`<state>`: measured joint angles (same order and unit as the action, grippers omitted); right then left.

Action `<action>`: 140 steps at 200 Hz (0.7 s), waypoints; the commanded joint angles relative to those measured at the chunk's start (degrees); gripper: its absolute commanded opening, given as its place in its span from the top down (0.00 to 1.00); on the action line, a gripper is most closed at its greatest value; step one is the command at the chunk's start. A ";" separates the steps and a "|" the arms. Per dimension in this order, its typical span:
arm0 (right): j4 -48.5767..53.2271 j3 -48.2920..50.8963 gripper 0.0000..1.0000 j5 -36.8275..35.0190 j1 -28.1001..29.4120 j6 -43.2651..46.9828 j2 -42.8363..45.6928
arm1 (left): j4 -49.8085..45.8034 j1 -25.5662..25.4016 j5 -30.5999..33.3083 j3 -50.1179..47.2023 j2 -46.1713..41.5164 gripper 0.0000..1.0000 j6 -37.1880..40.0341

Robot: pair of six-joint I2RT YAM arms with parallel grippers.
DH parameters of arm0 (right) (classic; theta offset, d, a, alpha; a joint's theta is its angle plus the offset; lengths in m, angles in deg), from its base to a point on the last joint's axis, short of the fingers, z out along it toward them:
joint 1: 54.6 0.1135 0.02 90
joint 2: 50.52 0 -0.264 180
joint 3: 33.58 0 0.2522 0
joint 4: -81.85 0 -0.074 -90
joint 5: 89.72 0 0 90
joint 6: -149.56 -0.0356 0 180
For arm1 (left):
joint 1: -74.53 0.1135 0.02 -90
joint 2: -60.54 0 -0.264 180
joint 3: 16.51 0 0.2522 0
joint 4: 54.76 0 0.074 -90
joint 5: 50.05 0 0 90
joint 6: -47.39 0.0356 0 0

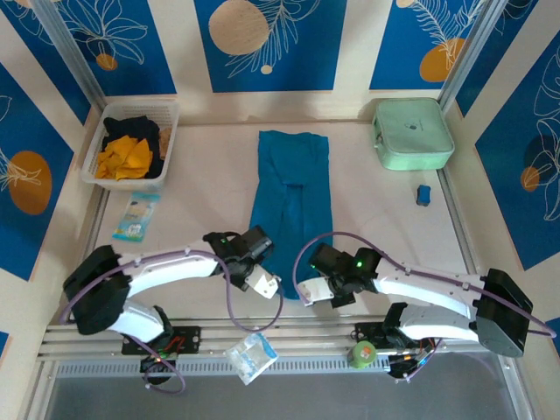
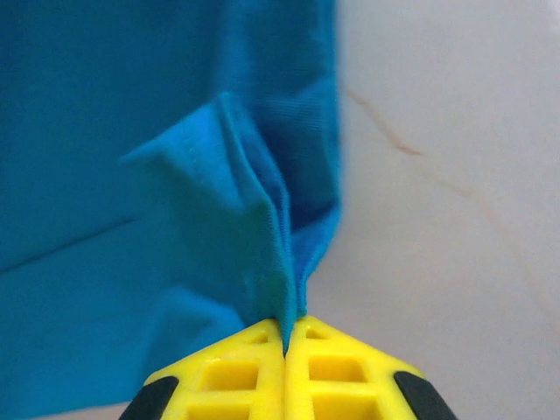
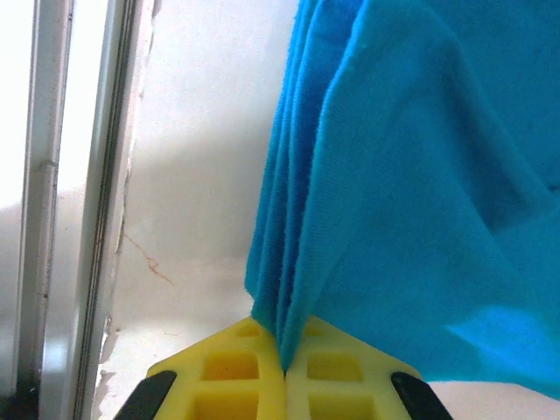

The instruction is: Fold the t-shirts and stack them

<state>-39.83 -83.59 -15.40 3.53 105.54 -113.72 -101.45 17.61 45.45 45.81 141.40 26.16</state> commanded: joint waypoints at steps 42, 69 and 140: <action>-5.99 -6.03 1.00 0.70 -10.09 -0.23 2.96 | 2.20 4.00 3.56 4.99 -5.88 1.00 -0.53; -7.46 -11.14 1.00 3.71 -17.32 1.92 1.94 | 3.56 8.35 2.65 7.52 -5.42 1.00 0.52; -9.86 -23.65 1.00 9.94 -33.13 7.49 -12.19 | 12.83 20.91 -2.10 17.01 3.41 1.00 1.95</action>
<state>-48.45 -103.92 -9.92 -26.74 110.33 -122.20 -92.42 36.14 46.35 58.46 140.98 26.88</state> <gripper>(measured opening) 0.046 0.055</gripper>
